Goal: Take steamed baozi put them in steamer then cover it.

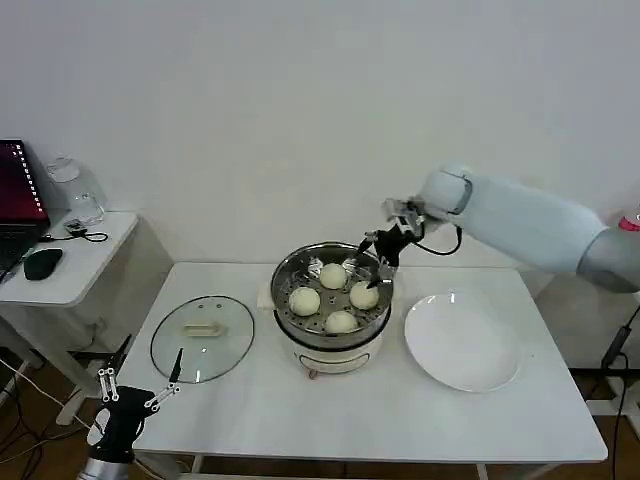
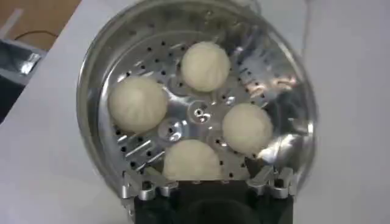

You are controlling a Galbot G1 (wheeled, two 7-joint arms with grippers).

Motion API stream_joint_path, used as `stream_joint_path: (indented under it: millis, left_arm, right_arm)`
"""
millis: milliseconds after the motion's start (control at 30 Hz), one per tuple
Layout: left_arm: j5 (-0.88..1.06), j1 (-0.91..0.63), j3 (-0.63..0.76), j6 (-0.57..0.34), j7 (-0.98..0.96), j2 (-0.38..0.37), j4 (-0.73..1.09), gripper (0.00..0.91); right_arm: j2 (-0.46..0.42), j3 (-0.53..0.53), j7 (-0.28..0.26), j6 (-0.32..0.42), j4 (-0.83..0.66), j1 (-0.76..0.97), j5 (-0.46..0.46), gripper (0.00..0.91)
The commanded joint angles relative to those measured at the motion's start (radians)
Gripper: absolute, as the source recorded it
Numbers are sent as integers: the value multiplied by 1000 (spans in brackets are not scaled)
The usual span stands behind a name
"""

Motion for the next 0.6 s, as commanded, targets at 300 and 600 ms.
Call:
stream_joint_path:
  millis: [300, 600]
  left_arm:
    - [24, -13, 35, 8, 10, -1, -30, 907]
    - [33, -10, 38, 6, 10, 0, -26, 907]
  right_arm:
    - [-397, 667, 627, 34, 231, -532, 399, 907]
    - [-438, 1206, 882, 215, 364, -981, 469, 907]
